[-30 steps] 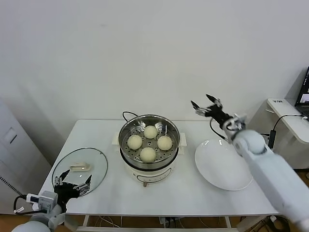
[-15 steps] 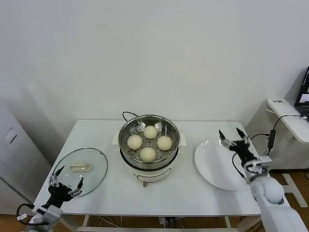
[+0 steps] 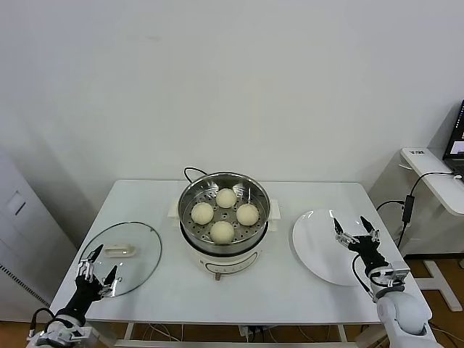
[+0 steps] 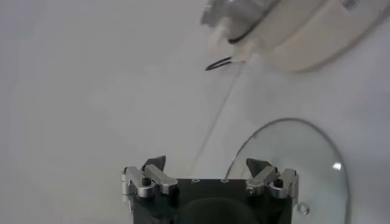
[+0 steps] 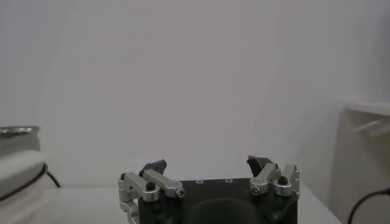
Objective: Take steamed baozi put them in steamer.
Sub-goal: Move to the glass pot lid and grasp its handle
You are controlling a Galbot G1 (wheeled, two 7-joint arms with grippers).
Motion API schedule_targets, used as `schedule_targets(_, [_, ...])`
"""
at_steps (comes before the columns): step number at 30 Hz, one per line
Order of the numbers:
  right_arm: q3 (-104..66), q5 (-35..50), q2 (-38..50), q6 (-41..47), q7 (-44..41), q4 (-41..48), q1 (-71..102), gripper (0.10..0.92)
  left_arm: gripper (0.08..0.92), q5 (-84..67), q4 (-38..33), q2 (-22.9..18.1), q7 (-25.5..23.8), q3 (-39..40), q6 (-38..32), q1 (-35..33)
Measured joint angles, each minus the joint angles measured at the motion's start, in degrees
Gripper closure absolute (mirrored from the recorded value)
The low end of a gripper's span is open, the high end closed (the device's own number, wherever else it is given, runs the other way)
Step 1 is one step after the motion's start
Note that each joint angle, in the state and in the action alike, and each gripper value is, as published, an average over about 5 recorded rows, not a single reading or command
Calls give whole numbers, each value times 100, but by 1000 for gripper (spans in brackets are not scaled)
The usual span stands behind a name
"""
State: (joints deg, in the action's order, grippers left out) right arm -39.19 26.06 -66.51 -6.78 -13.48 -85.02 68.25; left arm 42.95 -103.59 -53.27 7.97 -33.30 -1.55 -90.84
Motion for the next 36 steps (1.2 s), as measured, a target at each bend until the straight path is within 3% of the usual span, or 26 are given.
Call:
schedule_targets(15, [-57,-339,-260,-131,-178,149,150,203,177,1973,1429,-412,590,49,-868,978])
schedule_targets(36, [-132,-529,-368,-221,-380,264,265,203,177,2767,2583,-665,918,153,-1173,2042])
